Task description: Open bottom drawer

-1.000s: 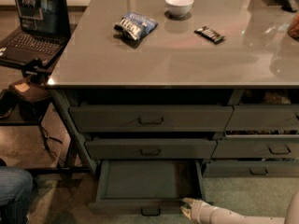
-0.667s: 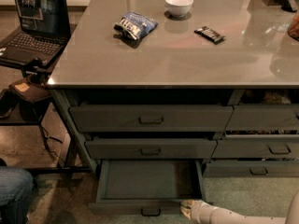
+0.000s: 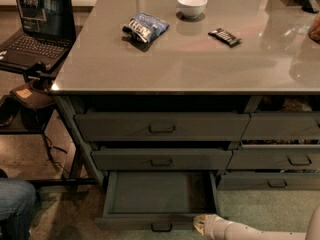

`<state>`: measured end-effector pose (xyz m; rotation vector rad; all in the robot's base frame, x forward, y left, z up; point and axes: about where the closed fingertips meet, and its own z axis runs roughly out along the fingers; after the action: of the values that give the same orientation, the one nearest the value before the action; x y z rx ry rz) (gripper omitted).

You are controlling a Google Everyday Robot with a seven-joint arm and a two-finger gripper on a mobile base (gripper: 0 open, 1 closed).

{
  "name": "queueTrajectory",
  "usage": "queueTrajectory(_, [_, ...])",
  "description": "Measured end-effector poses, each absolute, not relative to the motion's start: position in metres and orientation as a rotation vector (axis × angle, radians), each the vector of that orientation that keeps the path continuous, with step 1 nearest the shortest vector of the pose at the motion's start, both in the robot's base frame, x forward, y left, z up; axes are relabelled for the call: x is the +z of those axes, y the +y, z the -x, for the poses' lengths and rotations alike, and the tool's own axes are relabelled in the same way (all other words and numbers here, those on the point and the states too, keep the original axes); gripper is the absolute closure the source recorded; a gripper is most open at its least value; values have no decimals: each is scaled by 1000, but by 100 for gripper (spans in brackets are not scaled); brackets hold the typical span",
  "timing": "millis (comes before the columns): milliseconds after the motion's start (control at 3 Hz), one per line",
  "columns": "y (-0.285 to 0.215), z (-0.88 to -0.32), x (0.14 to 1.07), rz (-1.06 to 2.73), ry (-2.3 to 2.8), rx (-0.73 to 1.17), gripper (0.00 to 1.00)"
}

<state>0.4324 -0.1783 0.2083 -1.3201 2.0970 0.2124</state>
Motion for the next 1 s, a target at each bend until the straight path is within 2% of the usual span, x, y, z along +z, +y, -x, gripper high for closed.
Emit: queueTrajectory(1000, [-178,-432,208,1320,2097,213,12])
